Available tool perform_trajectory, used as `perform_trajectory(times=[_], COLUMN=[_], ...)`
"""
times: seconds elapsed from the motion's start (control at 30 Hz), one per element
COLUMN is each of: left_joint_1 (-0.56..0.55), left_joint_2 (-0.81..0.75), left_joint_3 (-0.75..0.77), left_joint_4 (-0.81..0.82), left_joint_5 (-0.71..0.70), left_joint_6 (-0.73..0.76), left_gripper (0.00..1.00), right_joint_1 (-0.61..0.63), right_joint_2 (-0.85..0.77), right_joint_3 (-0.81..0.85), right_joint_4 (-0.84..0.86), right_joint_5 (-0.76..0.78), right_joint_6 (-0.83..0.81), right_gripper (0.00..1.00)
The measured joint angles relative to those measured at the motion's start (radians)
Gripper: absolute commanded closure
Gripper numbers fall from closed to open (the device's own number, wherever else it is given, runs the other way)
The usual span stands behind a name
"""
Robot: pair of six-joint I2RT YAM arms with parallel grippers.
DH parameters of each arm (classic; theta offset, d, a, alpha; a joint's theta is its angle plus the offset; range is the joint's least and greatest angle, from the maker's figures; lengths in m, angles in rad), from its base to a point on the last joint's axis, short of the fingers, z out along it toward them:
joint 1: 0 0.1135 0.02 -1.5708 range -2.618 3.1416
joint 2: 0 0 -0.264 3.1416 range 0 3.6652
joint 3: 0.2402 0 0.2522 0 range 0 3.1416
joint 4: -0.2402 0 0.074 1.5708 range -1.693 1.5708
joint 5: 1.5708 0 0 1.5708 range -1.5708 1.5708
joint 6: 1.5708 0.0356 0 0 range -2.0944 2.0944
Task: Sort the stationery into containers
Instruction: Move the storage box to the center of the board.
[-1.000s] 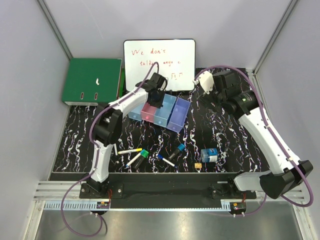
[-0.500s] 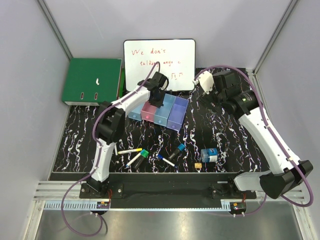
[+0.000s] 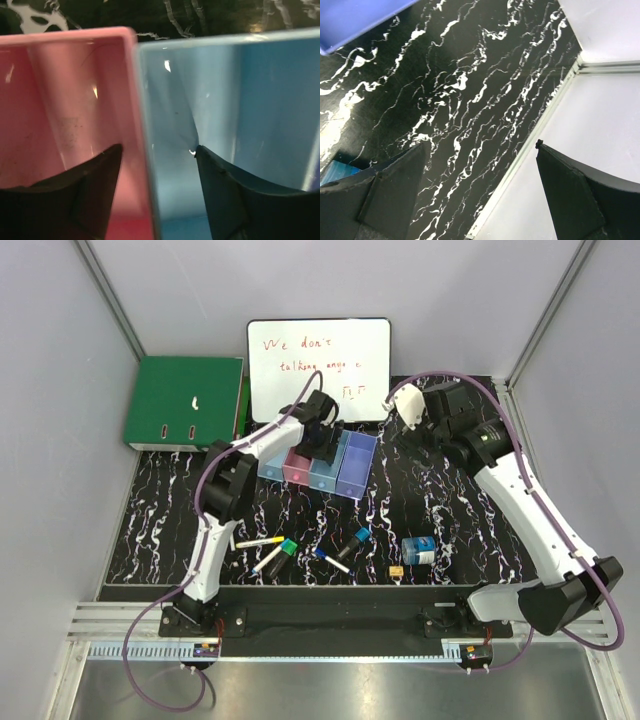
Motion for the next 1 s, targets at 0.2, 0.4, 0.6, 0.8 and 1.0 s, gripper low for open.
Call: perform_trajectory(times=[0.2, 0.4, 0.6, 0.8, 1.0], left_joint_1=[0.0, 0.002, 0.004, 0.004, 0.004], left_joint_2=[-0.01, -0.032, -0.049, -0.061, -0.097], left_joint_3=[-0.009, -0.033, -0.049, -0.049, -0.048], left_joint_4=[0.009, 0.008, -0.023, -0.059, -0.075], left_joint_5=[0.024, 0.049, 0.075, 0.098, 0.111], left_joint_6=[0.014, 0.018, 0.018, 0.017, 0.018], left_gripper=[0.26, 0.25, 0.25, 0.25, 0.24], right_joint_1=[0.0, -0.001, 0.0, 0.0, 0.0], right_joint_2=[0.036, 0.122, 0.152, 0.152, 0.153], right_joint_3=[0.002, 0.03, 0.046, 0.053, 0.053], right_joint_4=[-0.001, -0.014, -0.016, -0.016, -0.016], right_joint_5=[-0.028, -0.074, -0.1, -0.115, -0.13], right_joint_6=[0.023, 0.076, 0.095, 0.102, 0.111], right_gripper=[0.0, 0.0, 0.0, 0.0, 0.0])
